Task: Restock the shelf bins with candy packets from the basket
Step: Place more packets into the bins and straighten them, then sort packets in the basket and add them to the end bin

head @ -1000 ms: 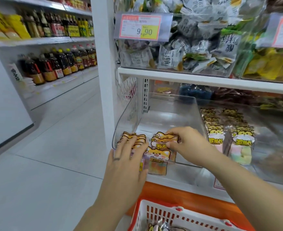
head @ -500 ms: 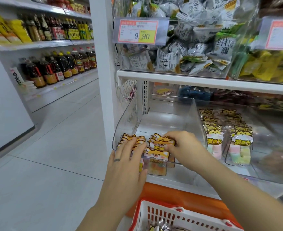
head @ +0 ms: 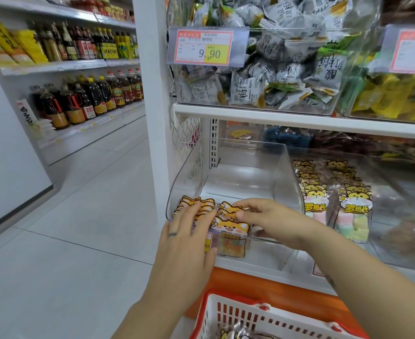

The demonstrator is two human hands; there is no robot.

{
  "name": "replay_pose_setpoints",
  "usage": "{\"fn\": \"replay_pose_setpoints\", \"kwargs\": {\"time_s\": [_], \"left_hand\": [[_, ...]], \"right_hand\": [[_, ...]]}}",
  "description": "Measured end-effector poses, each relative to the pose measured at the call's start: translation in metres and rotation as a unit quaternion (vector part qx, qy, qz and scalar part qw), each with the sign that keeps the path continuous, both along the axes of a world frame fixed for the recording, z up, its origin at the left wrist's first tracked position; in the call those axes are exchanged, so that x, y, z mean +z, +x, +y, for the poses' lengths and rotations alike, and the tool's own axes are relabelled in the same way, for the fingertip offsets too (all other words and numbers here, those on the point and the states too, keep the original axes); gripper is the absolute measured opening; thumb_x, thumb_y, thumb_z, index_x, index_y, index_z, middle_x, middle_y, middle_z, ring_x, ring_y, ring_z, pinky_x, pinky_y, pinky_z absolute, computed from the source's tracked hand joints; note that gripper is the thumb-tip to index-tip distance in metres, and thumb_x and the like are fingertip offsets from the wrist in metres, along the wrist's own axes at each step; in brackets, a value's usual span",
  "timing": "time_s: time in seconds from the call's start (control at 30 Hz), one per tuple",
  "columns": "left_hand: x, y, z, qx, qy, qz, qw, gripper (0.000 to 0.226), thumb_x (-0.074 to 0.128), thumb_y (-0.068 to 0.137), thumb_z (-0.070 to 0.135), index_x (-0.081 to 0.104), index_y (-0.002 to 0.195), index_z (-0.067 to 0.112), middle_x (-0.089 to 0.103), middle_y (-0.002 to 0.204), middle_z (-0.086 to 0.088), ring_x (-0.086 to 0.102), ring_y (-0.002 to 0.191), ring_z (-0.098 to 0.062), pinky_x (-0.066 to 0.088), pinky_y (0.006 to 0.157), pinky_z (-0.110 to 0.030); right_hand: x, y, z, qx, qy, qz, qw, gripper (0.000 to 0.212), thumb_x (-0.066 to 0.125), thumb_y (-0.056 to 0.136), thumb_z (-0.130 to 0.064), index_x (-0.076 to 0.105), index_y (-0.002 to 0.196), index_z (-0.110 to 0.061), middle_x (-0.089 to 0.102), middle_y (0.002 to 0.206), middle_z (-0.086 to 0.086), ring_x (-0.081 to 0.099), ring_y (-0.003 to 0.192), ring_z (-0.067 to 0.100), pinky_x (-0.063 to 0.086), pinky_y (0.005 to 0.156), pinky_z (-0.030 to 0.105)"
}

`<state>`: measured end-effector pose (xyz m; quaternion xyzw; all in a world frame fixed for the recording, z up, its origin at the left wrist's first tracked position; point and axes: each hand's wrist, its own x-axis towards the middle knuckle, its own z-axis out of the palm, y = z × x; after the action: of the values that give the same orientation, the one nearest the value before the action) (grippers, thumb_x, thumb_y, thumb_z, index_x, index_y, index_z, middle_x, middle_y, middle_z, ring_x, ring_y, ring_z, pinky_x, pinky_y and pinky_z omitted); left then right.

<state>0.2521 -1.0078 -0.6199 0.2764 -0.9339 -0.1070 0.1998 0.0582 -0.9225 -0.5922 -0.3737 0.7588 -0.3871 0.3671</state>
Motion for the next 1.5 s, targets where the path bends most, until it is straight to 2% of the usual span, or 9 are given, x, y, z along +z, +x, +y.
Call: {"fn": "replay_pose_setpoints", "kwargs": {"time_s": [0.33, 0.4, 0.6, 0.7, 0.87, 1.03, 1.2, 1.37, 1.5], "left_hand": [[0.002, -0.001, 0.002, 0.006, -0.001, -0.017, 1.0, 0.068, 0.045, 0.102, 0.044, 0.002, 0.154, 0.045, -0.004, 0.162, 0.016, -0.004, 0.15, -0.007, 0.007, 0.125, -0.033], [0.003, -0.001, 0.002, 0.005, -0.001, -0.017, 1.0, 0.068, 0.045, 0.101, 0.045, 0.002, 0.154, 0.045, -0.004, 0.162, 0.016, -0.004, 0.15, -0.007, 0.008, 0.125, -0.034], [0.002, -0.001, 0.002, 0.004, 0.007, -0.012, 1.0, 0.068, 0.047, 0.101, 0.044, 0.005, 0.155, 0.044, 0.0, 0.163, 0.015, -0.001, 0.151, -0.009, 0.009, 0.125, -0.035], [0.002, -0.001, 0.002, 0.003, 0.005, -0.012, 1.0, 0.067, 0.045, 0.101, 0.044, 0.005, 0.155, 0.044, 0.0, 0.163, 0.015, -0.001, 0.151, -0.008, 0.009, 0.125, -0.035], [0.002, 0.0, 0.002, 0.004, 0.001, -0.019, 1.0, 0.068, 0.044, 0.102, 0.045, 0.002, 0.155, 0.044, -0.002, 0.163, 0.015, -0.003, 0.151, -0.009, 0.008, 0.125, -0.034], [0.002, 0.0, 0.003, 0.0, 0.002, -0.018, 1.0, 0.068, 0.044, 0.102, 0.045, 0.001, 0.155, 0.045, -0.002, 0.162, 0.016, -0.004, 0.151, -0.008, 0.012, 0.125, -0.036], [0.002, 0.0, 0.003, 0.001, 0.007, -0.013, 1.0, 0.066, 0.044, 0.102, 0.045, 0.003, 0.155, 0.045, 0.0, 0.163, 0.016, -0.003, 0.151, -0.009, 0.011, 0.125, -0.038], [0.004, 0.0, 0.003, 0.004, 0.01, -0.025, 1.0, 0.067, 0.044, 0.102, 0.045, 0.004, 0.155, 0.044, -0.002, 0.163, 0.014, -0.002, 0.152, -0.01, 0.012, 0.125, -0.039], [0.002, 0.0, 0.002, -0.018, 0.002, 0.003, 1.0, 0.068, 0.063, 0.094, 0.035, 0.028, 0.152, 0.039, 0.025, 0.159, 0.007, 0.022, 0.148, -0.019, 0.028, 0.119, -0.048]], "right_hand": [[0.002, 0.002, -0.008, -0.046, 0.051, -0.044, 0.997, 0.019, 0.047, 0.103, -0.041, 0.062, 0.111, -0.032, 0.062, 0.117, -0.012, 0.05, 0.117, 0.015, 0.046, 0.103, 0.048], [0.002, 0.002, -0.01, -0.063, 0.067, -0.058, 0.994, 0.019, 0.048, 0.102, -0.046, 0.061, 0.101, -0.032, 0.061, 0.114, -0.009, 0.049, 0.114, 0.019, 0.046, 0.103, 0.052], [0.0, 0.0, -0.018, -0.081, 0.094, -0.095, 0.988, 0.036, 0.04, 0.101, -0.057, 0.061, 0.112, -0.03, 0.056, 0.132, 0.009, 0.051, 0.121, 0.029, 0.047, 0.096, 0.05], [-0.005, -0.003, -0.018, -0.104, 0.088, -0.088, 0.987, 0.048, 0.038, 0.1, -0.059, 0.06, 0.124, -0.023, 0.061, 0.121, 0.008, 0.057, 0.11, 0.028, 0.044, 0.105, 0.048], [-0.003, -0.001, -0.013, -0.119, 0.074, -0.121, 0.983, 0.039, 0.04, 0.105, -0.046, 0.061, 0.111, -0.015, 0.064, 0.094, 0.006, 0.052, 0.087, 0.023, 0.052, 0.081, 0.031], [-0.004, 0.0, -0.016, -0.094, 0.089, -0.087, 0.988, 0.041, 0.041, 0.103, -0.049, 0.064, 0.099, -0.016, 0.069, 0.1, 0.007, 0.056, 0.086, 0.019, 0.051, 0.094, 0.037], [-0.005, -0.004, -0.012, -0.083, 0.103, -0.034, 0.991, 0.046, 0.041, 0.1, -0.057, 0.061, 0.118, -0.02, 0.063, 0.122, 0.006, 0.058, 0.093, 0.02, 0.051, 0.1, 0.041], [0.008, -0.001, -0.005, -0.065, 0.085, 0.004, 0.994, 0.043, 0.039, 0.103, -0.05, 0.061, 0.123, -0.019, 0.059, 0.122, 0.006, 0.057, 0.107, 0.024, 0.048, 0.101, 0.039], [0.026, 0.012, 0.012, -0.027, 0.042, 0.141, 0.989, 0.042, 0.037, 0.105, -0.044, 0.062, 0.125, -0.017, 0.061, 0.124, -0.004, 0.055, 0.113, 0.016, 0.042, 0.101, 0.033]]}}
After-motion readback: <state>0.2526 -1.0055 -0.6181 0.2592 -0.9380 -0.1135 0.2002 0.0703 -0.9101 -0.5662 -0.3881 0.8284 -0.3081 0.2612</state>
